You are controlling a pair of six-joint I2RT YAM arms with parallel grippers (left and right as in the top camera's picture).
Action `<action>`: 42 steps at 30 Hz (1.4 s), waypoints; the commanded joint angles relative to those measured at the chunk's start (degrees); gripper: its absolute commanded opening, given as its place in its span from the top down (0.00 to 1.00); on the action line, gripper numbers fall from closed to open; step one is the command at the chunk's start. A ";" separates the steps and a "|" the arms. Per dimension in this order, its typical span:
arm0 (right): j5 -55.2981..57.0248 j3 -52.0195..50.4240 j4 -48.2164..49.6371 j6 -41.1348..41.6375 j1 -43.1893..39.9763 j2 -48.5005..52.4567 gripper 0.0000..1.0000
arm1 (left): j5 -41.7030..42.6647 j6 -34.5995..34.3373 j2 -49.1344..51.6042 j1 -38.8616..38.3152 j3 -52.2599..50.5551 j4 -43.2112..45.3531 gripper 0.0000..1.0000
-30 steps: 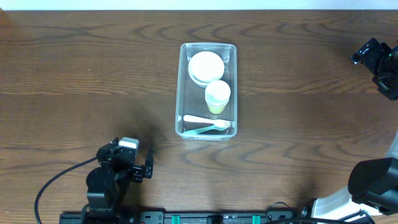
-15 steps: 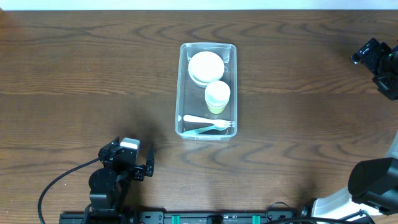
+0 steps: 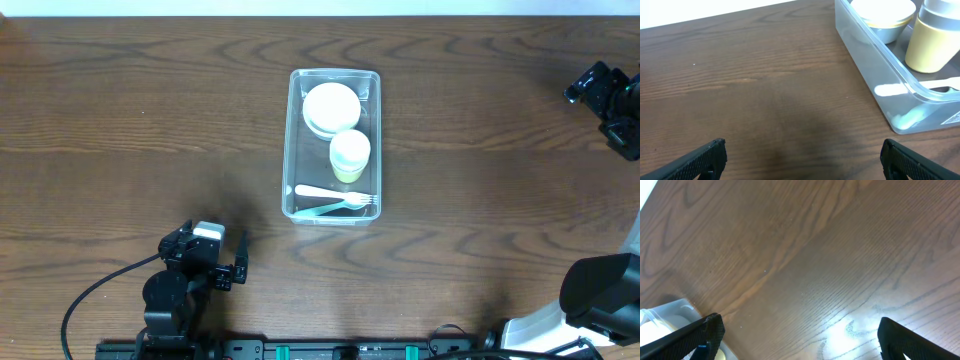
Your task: Pack container
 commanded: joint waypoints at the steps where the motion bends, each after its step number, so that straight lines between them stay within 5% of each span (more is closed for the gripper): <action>1: 0.00 -0.11 -0.26 -0.33 -0.42 0.22 0.01 | 0.96 -0.28 -0.39 -0.20 -1.11 0.37 0.02; 9: 0.00 -0.13 -0.24 -0.35 0.22 -0.44 0.01 | 0.96 -0.28 -0.39 -0.20 -1.11 0.37 0.02; 16: 1.03 -0.52 -0.50 -0.39 10.38 -6.95 0.01 | 0.96 -0.28 -0.39 -0.20 -1.11 0.37 0.02; 23: 24.24 -4.92 2.19 -1.01 24.70 -16.11 0.01 | 0.96 -0.28 -0.39 -0.20 -1.11 0.37 0.02; 29: 31.69 -18.27 17.57 -1.01 31.17 -25.44 0.01 | 0.96 -0.28 -0.39 -0.20 -1.11 0.37 0.02; 42: 26.91 -54.31 35.80 -8.70 26.62 -53.40 0.01 | 0.96 -0.28 -0.39 -0.20 -1.11 0.37 0.02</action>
